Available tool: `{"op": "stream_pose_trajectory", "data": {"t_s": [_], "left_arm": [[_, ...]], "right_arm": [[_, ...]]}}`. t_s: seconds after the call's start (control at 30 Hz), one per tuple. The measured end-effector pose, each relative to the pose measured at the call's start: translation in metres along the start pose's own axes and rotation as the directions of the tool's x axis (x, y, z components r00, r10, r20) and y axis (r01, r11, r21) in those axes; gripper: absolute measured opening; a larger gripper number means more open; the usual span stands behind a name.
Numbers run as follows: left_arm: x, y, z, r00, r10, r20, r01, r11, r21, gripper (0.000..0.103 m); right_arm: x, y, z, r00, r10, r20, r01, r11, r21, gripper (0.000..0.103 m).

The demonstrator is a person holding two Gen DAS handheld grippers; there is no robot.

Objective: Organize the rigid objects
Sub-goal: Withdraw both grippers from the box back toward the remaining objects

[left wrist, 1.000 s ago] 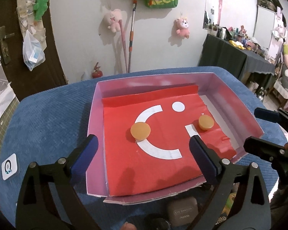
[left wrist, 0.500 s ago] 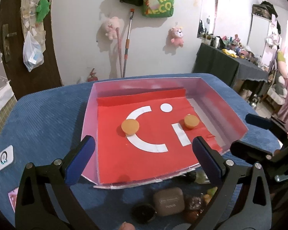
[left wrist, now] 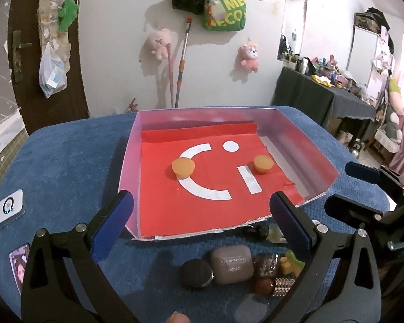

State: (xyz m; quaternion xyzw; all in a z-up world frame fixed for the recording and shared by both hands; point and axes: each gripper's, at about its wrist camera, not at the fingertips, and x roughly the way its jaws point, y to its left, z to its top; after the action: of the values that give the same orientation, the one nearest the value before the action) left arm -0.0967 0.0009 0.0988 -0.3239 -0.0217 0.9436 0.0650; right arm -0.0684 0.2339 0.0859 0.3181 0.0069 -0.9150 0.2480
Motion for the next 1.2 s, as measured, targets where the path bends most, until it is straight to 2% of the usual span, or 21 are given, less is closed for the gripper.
{"op": "stream_pose_trajectory", "data": {"t_s": [0.17,0.37,0.47,1.2], "left_arm": [[-0.004,0.001,-0.006,1.000,-0.007,-0.008,0.007,1.000,-0.016,0.103],[-0.011,-0.006,-0.014,0.999,0.037,-0.001,-0.037,0.999,0.014,0.103],[-0.014,-0.008,-0.016,1.000,0.026,-0.001,-0.026,0.999,0.018,0.103],[-0.026,-0.011,-0.045,1.000,0.016,-0.018,-0.016,1.000,-0.002,0.103]], "right_arm": [[-0.008,0.010,-0.007,1.000,-0.010,0.011,0.011,0.999,-0.033,0.103],[-0.017,0.018,-0.016,0.999,-0.024,0.027,0.026,0.998,-0.061,0.103],[-0.021,0.020,-0.020,0.999,-0.029,0.035,0.031,0.998,-0.063,0.103],[-0.041,0.025,-0.050,0.999,-0.017,0.045,0.018,1.000,-0.023,0.103]]}}
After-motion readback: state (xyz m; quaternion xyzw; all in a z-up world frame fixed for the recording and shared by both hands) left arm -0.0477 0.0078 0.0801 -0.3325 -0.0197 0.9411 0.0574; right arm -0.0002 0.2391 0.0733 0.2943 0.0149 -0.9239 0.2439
